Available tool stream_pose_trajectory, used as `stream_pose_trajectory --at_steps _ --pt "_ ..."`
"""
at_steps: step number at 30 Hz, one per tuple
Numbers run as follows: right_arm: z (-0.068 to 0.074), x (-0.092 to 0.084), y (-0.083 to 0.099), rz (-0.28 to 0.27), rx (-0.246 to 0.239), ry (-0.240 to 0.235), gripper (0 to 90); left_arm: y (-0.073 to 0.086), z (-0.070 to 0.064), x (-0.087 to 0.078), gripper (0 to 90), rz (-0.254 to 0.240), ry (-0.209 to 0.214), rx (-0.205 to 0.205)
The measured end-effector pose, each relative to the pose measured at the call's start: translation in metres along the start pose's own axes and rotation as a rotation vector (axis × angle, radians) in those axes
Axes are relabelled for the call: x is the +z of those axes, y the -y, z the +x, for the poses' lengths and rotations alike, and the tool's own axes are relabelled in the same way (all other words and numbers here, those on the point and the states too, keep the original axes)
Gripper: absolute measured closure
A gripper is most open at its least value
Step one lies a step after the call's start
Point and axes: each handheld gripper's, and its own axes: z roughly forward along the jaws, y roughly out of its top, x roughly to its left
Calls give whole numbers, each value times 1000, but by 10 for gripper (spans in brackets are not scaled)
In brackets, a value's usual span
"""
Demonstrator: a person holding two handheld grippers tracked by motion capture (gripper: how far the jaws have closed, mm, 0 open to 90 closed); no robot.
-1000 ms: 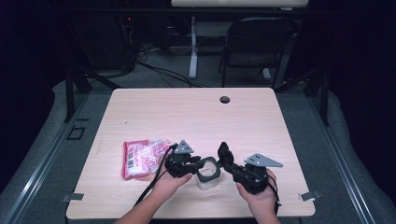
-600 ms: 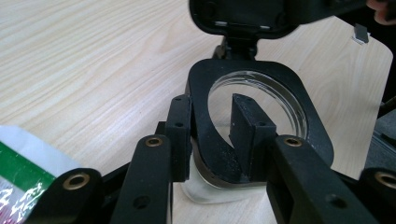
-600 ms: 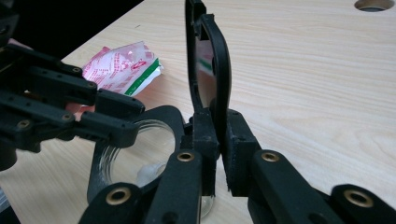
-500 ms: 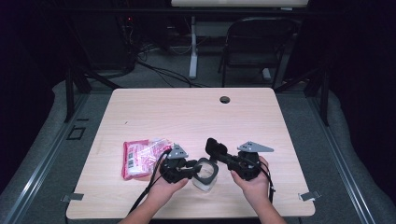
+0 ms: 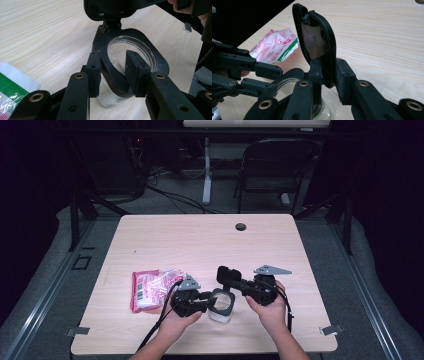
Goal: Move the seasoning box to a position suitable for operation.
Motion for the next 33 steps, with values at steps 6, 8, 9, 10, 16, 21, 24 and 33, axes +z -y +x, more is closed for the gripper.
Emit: stream_pose_trajectory --at_steps 6,8,9,10,16,21,24,33 --pt "2 2 0 -7 -9 8 751 0 -2 -1 652 2 -2 -2" --pt "2 3 0 -8 -10 10 749 0 -3 -1 649 1 0 -5" --pt "2 3 -1 -2 -15 11 747 0 -3 0 649 1 1 -4" --pt "2 3 -1 -1 -17 13 747 0 -3 0 649 1 1 -4" --pt "2 3 0 -10 -24 21 747 0 -2 0 650 -2 5 -2" --pt "2 -1 0 -15 -13 12 703 -2 -1 -1 650 3 2 6" --pt "3 -6 1 -29 -23 8 665 -4 2 -8 641 -15 -12 0" --pt "4 -32 11 -14 -57 28 570 3 23 -47 587 -63 -90 26"
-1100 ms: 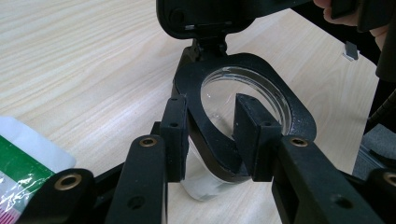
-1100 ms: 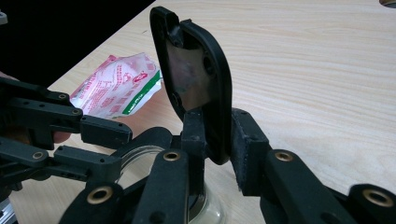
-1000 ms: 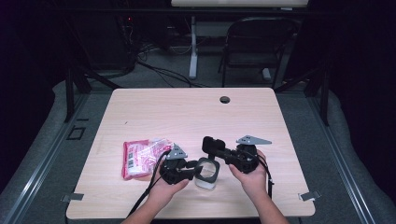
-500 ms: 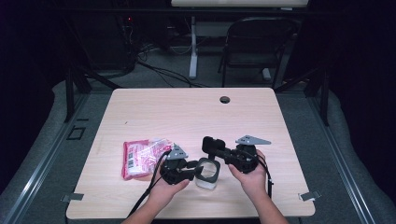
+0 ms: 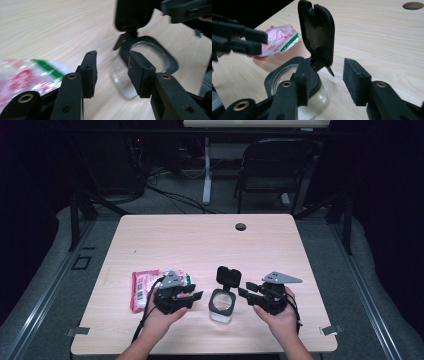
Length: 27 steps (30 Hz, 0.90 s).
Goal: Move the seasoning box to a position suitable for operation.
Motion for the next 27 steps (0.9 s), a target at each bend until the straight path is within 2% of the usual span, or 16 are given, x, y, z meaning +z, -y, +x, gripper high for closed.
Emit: stream_pose_trajectory --at_steps 1,3,4,5,8,10,12,14,16,17,18,21,23,26,27 --pt "-1 -3 2 0 -8 0 557 3 5 -5 579 -3 -12 -2" --pt "0 -9 7 -8 -24 16 536 12 20 -17 560 -7 -65 -22" --pt "0 -9 7 -8 -24 16 536 12 20 -17 557 -7 -65 -22" --pt "-1 -13 10 2 -40 25 528 19 29 -24 553 -5 -87 -44" --pt "0 -14 13 5 -38 19 536 26 37 -29 553 1 -111 -50" --pt "0 -14 17 32 -45 23 531 32 43 -32 553 7 -131 -50" --pt "-1 -15 21 26 -47 27 538 39 48 -35 544 11 -161 -51" --pt "-4 -14 26 0 -22 32 541 47 51 -32 526 13 -188 -56" --pt "-5 -14 28 -5 -18 34 541 49 51 -31 522 19 -191 -61" --pt "-8 -13 30 -7 -14 36 541 53 50 -27 497 47 -211 -42" --pt "-8 -13 30 -7 -14 36 541 53 50 -27 486 47 -211 -42" --pt "-11 -13 33 -10 -12 33 539 55 42 -19 450 83 -262 32" --pt "-13 -14 35 -14 0 34 533 56 40 -15 447 95 -275 54" --pt "-17 -14 36 -21 19 29 531 57 38 -11 437 112 -281 63" --pt "-19 -14 37 -27 38 24 531 58 37 -9 437 120 -287 77"
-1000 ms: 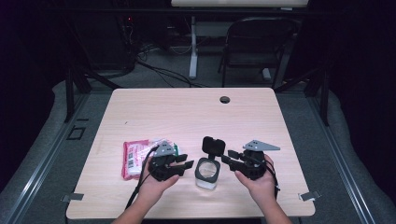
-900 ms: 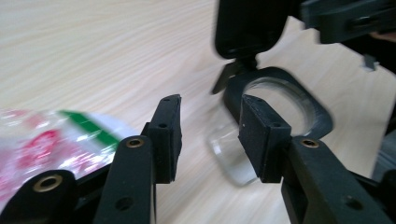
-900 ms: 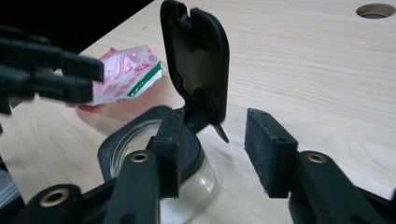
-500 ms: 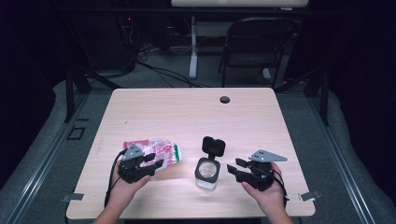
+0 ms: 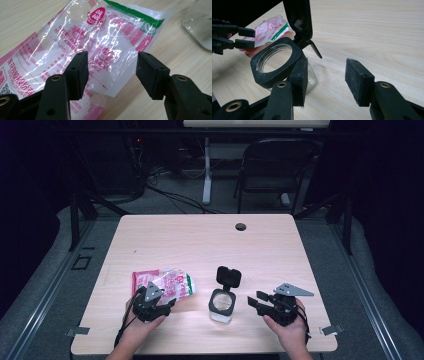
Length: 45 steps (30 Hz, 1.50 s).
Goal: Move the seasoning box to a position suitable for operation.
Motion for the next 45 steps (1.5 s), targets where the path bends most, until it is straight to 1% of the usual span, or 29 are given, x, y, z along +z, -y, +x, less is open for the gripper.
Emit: stream_pose_trajectory --at_steps 1,3,4,5,10,12,14,15,21,23,27,30,35,36,37,38,39,40,42,43,44,45 --pt "-1 0 0 4 0 -1 531 0 -1 0 437 5 -5 10" --pt "-2 0 1 1 6 -2 530 0 -2 0 436 1 -9 16" --pt "-2 0 1 2 6 -2 530 -1 -5 -1 436 -1 -11 31" --pt "-2 0 1 1 7 -4 529 -1 -5 -1 435 -1 -11 31" --pt "-2 2 2 4 9 -1 526 -1 -12 3 429 16 -17 66" --pt "-3 2 2 6 8 -1 525 -1 -13 4 427 23 -17 71" --pt "-3 2 2 3 15 -6 523 0 -14 6 426 21 -30 79" --pt "-3 3 2 6 16 -4 523 0 -14 7 426 32 -25 84" --pt "-2 4 3 11 21 -9 520 0 -13 12 427 47 -49 95" --pt "-2 4 3 14 18 -10 519 0 -13 14 427 43 -60 93" --pt "-2 4 3 13 20 -14 518 0 -11 17 428 53 -74 91" --pt "-2 4 3 13 20 -12 518 0 -10 17 443 56 -78 92" --pt "-2 4 3 8 27 -15 518 0 -8 18 493 52 -72 84" --pt "-2 4 3 12 23 -16 518 0 -8 18 520 51 -64 77" --pt "-2 4 3 11 22 -16 518 0 -7 18 527 52 -61 73" --pt "-2 4 3 12 22 -15 518 0 -5 19 536 44 -54 58" --pt "-2 4 3 12 22 -15 518 0 -5 19 553 44 -54 58" --pt "-2 4 3 13 21 -16 518 1 -4 19 553 44 -47 45" --pt "-2 5 4 10 20 -16 518 1 -1 19 574 46 -35 32" --pt "-2 5 4 10 21 -17 518 1 1 19 584 41 -22 8" --pt "-2 5 4 13 19 -16 518 1 1 19 596 41 -22 8" --pt "-2 5 4 13 19 -16 518 2 3 20 614 38 -13 -10"
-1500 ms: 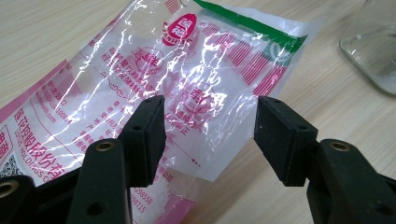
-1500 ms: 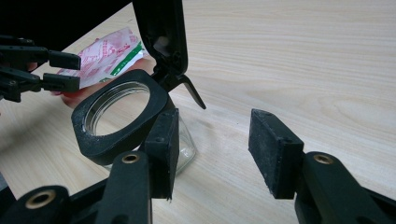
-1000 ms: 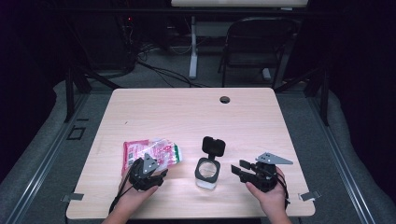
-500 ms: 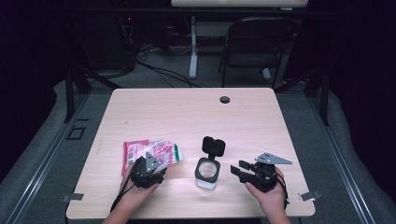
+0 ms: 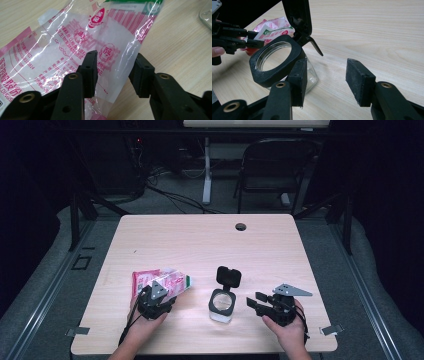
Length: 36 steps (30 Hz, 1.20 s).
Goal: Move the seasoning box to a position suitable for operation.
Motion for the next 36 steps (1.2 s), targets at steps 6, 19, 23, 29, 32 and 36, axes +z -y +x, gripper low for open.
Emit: stream_pose_trajectory --at_steps 6,19,23,29,32,36 --pt "0 1 0 4 6 2 518 1 5 1 676 0 18 -37" --pt "0 2 1 4 6 0 519 4 16 5 743 4 37 -123" --pt "1 2 1 6 8 -4 519 6 19 6 741 10 37 -139" --pt "1 3 2 12 9 -4 519 8 21 9 760 21 37 -162" --pt "1 3 2 12 9 -5 519 8 23 10 774 18 37 -170" --pt "1 3 2 16 6 -5 519 9 24 10 788 25 42 -176"
